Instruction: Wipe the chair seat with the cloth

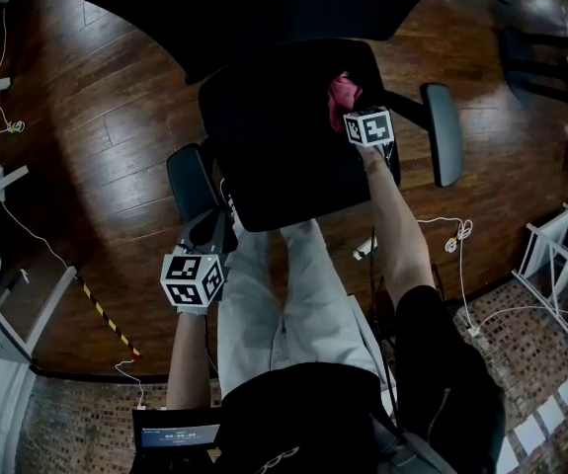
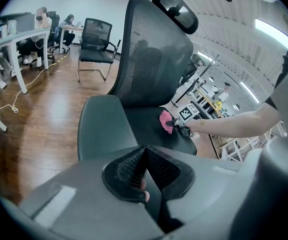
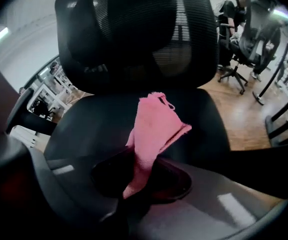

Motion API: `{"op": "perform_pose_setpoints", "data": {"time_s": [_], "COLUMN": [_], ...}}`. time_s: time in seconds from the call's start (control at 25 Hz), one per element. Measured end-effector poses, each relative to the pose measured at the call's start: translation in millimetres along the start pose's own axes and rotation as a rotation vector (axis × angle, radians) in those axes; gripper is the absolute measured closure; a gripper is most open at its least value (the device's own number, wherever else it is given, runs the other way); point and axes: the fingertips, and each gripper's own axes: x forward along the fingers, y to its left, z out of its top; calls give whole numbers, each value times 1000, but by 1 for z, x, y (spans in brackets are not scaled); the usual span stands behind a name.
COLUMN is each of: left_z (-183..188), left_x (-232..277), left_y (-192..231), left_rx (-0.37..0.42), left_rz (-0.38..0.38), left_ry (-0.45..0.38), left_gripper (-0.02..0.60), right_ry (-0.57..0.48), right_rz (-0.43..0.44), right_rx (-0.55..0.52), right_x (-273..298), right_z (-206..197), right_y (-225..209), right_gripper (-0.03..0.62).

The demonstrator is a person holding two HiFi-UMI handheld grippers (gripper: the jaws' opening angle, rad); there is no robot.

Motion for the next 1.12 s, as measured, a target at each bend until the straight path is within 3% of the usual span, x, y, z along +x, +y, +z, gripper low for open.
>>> {"op": "perform_pose_setpoints", "data": {"time_s": [0.28,0.4,0.48,0.56,0.72,1.12], "left_z": [0,0,1,1,1,1], "left_x": [1,1,2,2,1,2], "left_y": [0,0,0,0,-1,-4], "left_rx": [4,3,5,8,16,37], "left_rz": [3,-1,-4,-6,-10,-32], "left_ry": [0,2,2,2,3,10], "left_gripper": [588,588,588,588,588,588], "right_ry": [18,50,67,70,77,5], "right_rz": [-307,-474,-539,-528,-398,-116], "right_rx": [52,11,-22,-23,-28,-78], "right_x": [-47,-67,-74,-71,-44,15], "right_z": [-12,-18,-22,-26,-34,-21], "right_y": [-79,-99,-104,-98,-60,87], "right_gripper": [528,528,528,528,528,528]}}
